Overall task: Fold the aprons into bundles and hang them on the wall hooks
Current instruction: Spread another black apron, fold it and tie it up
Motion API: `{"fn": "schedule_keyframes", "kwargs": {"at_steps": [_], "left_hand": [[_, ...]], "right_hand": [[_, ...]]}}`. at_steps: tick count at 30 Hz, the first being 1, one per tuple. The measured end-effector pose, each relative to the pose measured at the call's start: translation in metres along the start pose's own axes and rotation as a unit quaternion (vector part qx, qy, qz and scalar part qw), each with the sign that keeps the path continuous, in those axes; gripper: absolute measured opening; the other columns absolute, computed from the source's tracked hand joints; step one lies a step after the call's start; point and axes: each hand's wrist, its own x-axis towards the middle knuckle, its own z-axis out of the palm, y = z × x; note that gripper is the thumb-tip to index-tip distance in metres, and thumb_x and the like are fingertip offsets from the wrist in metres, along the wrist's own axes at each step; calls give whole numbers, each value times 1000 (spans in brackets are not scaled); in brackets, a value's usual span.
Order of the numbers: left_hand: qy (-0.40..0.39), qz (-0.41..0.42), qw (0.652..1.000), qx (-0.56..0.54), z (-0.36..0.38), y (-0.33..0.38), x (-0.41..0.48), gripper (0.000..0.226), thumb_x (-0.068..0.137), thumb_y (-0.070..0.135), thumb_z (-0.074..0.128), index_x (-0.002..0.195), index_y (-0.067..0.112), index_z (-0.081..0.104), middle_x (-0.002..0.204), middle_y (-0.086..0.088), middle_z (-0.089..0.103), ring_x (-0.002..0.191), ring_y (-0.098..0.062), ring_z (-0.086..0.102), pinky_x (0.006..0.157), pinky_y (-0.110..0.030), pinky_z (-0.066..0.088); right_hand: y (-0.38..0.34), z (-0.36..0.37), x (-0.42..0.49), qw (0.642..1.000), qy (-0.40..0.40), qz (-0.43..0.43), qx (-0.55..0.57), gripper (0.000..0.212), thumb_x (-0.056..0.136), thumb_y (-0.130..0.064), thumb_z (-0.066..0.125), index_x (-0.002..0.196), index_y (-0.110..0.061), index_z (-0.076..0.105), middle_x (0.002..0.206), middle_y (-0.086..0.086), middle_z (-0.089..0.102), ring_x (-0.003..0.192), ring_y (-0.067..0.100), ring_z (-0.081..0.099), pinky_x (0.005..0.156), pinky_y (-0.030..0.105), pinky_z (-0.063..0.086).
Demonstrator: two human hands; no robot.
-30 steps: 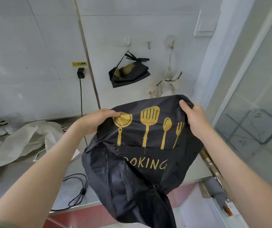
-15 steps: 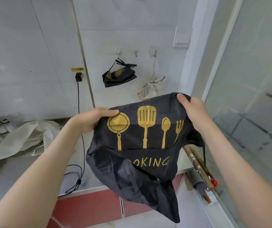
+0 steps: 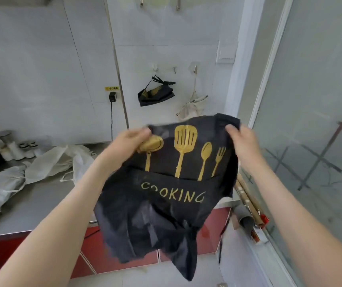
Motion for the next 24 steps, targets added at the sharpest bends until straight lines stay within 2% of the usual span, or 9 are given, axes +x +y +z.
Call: {"fn": "schedule_keyframes", "kwargs": {"at_steps": [2, 3, 7, 9, 13, 15, 17, 21, 24], "left_hand": [[-40, -20, 966, 254, 6, -17, 1, 37, 98, 43, 46, 99, 15, 70, 98, -1, 70, 94, -19, 63, 84, -29, 42], [-11, -23, 955, 296, 6, -27, 1, 41, 99, 42, 43, 100, 10, 69, 100, -6, 69, 97, -24, 61, 83, -30, 42], [82, 14, 964, 251, -9, -35, 0, 37, 102, 37, 38, 99, 12, 65, 98, -7, 64, 95, -23, 57, 80, -30, 39], [109, 25, 970, 215, -15, -32, 1, 36, 102, 35, 37, 105, 11, 64, 95, -2, 60, 93, -19, 53, 79, -28, 36], [96, 58, 970, 214, -20, -33, 2, 30, 102, 35, 37, 91, 17, 58, 86, 0, 61, 89, -20, 56, 75, -27, 35], [155, 72, 977, 129, -25, -32, 1, 28, 103, 33, 36, 99, 17, 60, 90, 1, 61, 89, -16, 55, 75, -26, 36], [161, 72, 983, 50, -25, -32, 2, 30, 103, 33, 36, 103, 17, 61, 92, 1, 63, 90, -15, 57, 78, -27, 43], [132, 70, 989, -21, -23, -33, 1, 32, 103, 34, 36, 90, 21, 62, 92, -2, 67, 90, -14, 62, 83, -27, 48], [126, 98, 987, 11, -28, -34, -2, 32, 103, 33, 37, 99, 12, 61, 96, -9, 67, 91, -16, 61, 82, -26, 48]], "right_hand": [[-3, 15, -5, 988, -76, -23, -129, 22, 97, -24, 52, 95, -8, 68, 96, 8, 69, 91, 22, 62, 79, 32, 45], [-2, 21, -9, 988, -71, -21, -136, 26, 97, -25, 52, 95, -5, 67, 97, 12, 69, 93, 26, 62, 79, 33, 45], [-12, 30, -12, 994, -24, -28, -105, 37, 99, -30, 49, 96, 5, 63, 97, 20, 67, 92, 31, 62, 76, 35, 47], [-21, 35, -13, 996, -17, -27, -79, 36, 100, -31, 47, 94, 0, 63, 92, 13, 68, 86, 24, 63, 70, 31, 47], [-31, 37, -14, 999, -6, -30, -44, 25, 99, -29, 48, 82, -19, 63, 80, -5, 65, 74, 10, 61, 60, 16, 47], [-33, 33, -16, 999, -12, -15, 43, 19, 98, -24, 51, 85, -24, 65, 86, -6, 69, 79, 10, 65, 70, 19, 51], [-27, 30, -22, 995, -85, 10, 48, 11, 95, -17, 57, 96, -24, 66, 95, -5, 71, 88, 12, 68, 78, 24, 54], [24, 30, -42, 957, -226, 103, -151, 19, 90, -12, 64, 108, -7, 67, 110, 5, 69, 100, 19, 65, 83, 24, 49], [46, 33, -51, 979, -151, 101, -92, 18, 95, -13, 56, 107, -6, 68, 108, 6, 70, 102, 20, 64, 86, 26, 47]]}}
